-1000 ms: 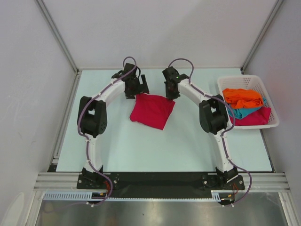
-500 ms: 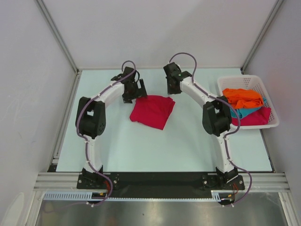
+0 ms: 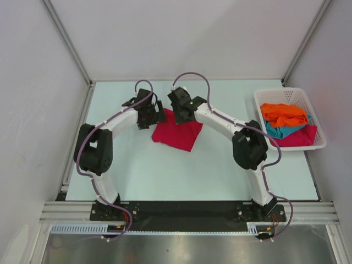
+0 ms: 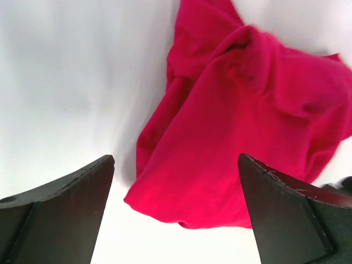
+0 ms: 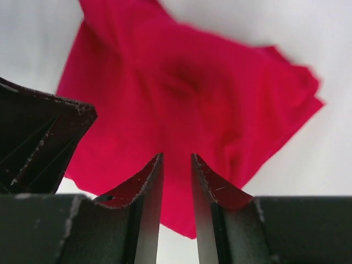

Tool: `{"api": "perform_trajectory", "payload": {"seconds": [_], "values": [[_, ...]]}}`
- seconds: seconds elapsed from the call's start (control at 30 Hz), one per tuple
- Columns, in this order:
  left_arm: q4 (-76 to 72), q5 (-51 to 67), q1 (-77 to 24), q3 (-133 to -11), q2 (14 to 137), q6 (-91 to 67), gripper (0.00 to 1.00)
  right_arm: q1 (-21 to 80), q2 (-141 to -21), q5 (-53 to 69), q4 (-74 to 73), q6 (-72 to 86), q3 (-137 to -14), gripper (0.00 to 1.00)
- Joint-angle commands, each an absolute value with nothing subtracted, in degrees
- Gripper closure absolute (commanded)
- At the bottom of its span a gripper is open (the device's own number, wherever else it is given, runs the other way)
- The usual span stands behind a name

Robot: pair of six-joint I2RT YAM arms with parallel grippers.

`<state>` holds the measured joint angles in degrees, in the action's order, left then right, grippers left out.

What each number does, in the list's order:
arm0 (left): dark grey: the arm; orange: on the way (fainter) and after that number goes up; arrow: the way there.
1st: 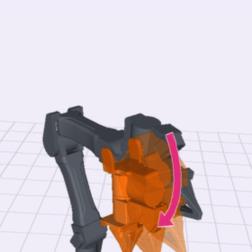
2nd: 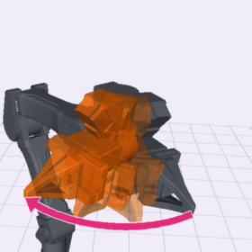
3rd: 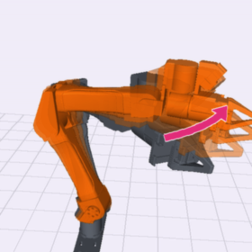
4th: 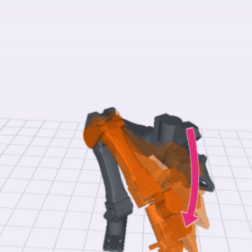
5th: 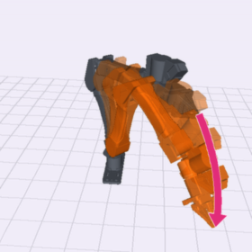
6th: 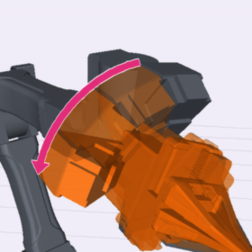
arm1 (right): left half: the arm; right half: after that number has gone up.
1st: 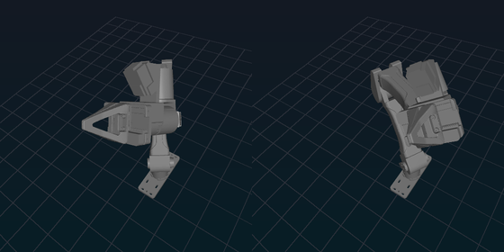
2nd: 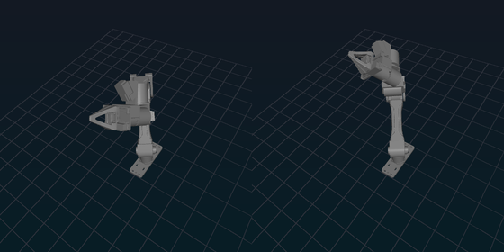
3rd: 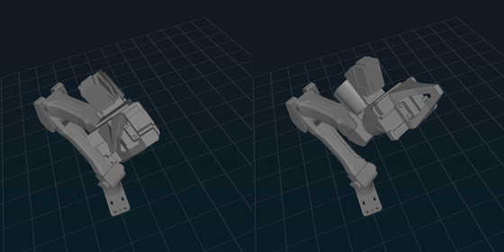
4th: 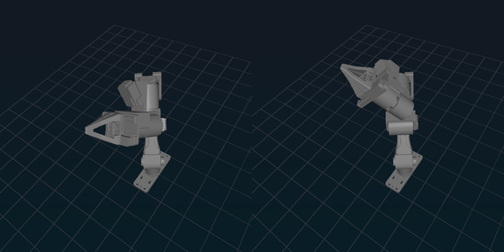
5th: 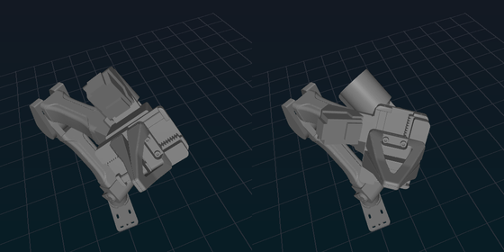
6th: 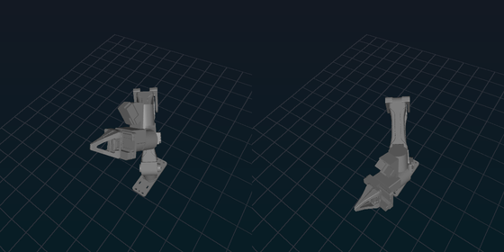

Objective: Fold and stack the t-shirts

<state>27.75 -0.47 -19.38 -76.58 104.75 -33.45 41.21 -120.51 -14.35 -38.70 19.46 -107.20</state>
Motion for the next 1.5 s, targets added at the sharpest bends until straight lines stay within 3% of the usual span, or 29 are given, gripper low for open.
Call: {"api": "perform_trajectory", "payload": {"seconds": [0.0,0.3,0.5,1.07,1.3,1.47], "values": [[24.4,-1.1,-20.0,-73.0,101.1,-35.2,0.01,41.4,-122.7,-13.0,-37.4,21.7,-104.8,0.69],[19.9,-0.5,-24.2,-67.9,102.6,-36.6,0.01,35.3,-128.1,-7.8,-34.8,22.9,-102.9,0.7],[19.4,-0.8,-25.4,-67.0,102.5,-36.5,0.01,32.4,-131.7,-8.1,-37.1,20.3,-108.3,0.7],[23.5,-8.1,-24.4,-66.8,93.6,-34.9,0.01,35.9,-122.2,-19.2,-45.6,15.3,-122.0,0.69],[25.1,-10.0,-21.2,-63.8,84.2,-32.7,0.0,36.7,-110.0,-16.5,-41.8,20.6,-105.8,0.69],[25.3,-8.8,-19.4,-60.0,77.9,-31.8,0.0,33.8,-101.8,-2.2,-32.3,28.3,-86.2,0.69]]}}
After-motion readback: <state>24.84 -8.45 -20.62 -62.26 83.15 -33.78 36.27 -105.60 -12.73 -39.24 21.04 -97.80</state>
